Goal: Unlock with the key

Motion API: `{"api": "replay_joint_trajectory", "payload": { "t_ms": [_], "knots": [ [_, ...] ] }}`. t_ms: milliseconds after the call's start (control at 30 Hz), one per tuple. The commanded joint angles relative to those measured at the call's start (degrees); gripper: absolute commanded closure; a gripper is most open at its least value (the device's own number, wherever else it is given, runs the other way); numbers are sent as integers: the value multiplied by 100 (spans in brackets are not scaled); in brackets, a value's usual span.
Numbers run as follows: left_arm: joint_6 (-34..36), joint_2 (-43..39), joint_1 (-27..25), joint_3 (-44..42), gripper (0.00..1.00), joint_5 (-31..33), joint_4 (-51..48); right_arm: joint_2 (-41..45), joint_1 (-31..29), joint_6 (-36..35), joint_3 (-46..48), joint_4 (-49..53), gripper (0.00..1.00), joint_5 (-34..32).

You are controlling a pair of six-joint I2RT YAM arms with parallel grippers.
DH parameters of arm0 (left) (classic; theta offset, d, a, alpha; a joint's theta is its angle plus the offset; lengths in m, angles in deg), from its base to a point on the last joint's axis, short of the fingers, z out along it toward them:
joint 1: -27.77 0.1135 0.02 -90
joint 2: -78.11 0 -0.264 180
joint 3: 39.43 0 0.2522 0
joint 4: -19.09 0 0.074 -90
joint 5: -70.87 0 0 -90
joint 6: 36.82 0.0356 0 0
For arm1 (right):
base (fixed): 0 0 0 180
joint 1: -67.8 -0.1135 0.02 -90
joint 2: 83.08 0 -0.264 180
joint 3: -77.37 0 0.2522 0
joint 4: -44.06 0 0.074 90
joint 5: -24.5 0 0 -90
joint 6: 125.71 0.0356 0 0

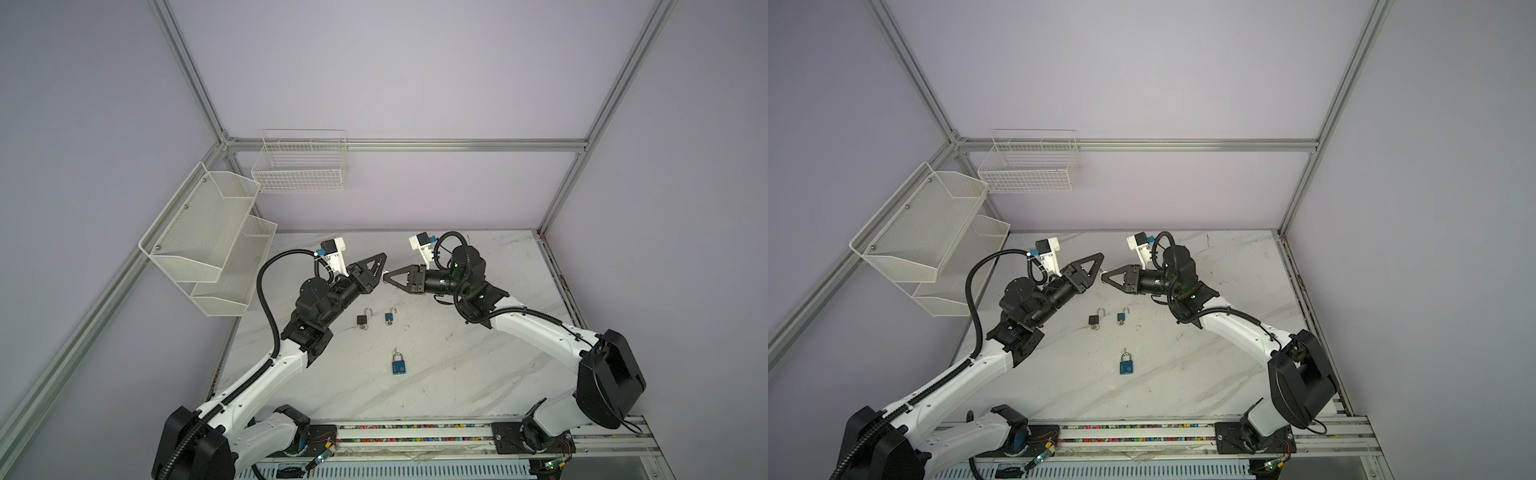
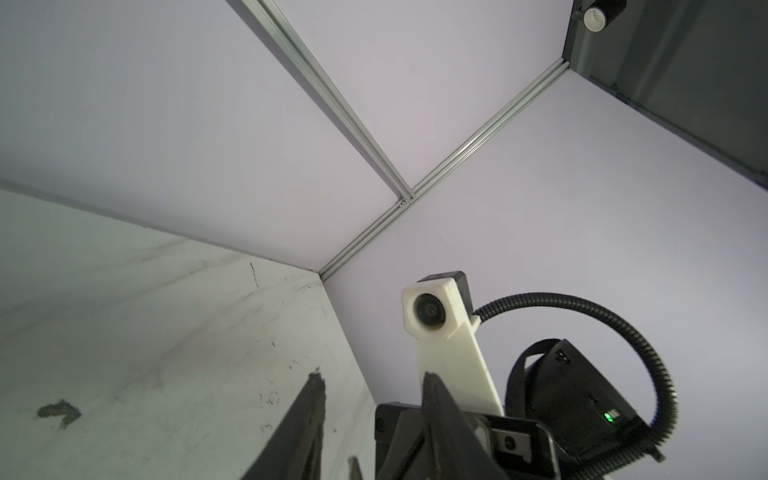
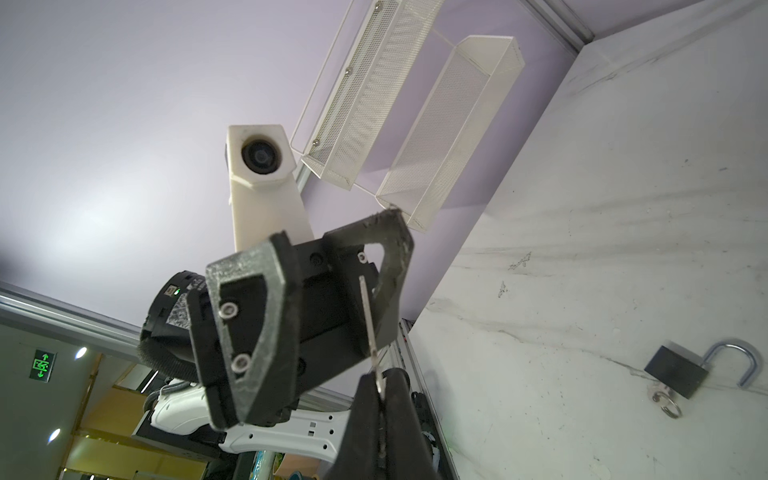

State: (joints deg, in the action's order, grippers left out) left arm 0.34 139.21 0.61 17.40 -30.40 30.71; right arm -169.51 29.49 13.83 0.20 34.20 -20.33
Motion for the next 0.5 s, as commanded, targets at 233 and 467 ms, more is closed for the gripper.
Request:
{"api": "replay_joint_trajectory", "payload": {
  "t_ms": [233, 467],
  "knots": [
    [249, -687, -302, 752, 46, 779, -3526, 743, 270, -1365, 499, 2412, 100, -899],
    [20, -343, -1445, 750, 42, 1558, -5048, 1286, 271, -2040, 1021, 3646, 100, -1836]
  ]
}}
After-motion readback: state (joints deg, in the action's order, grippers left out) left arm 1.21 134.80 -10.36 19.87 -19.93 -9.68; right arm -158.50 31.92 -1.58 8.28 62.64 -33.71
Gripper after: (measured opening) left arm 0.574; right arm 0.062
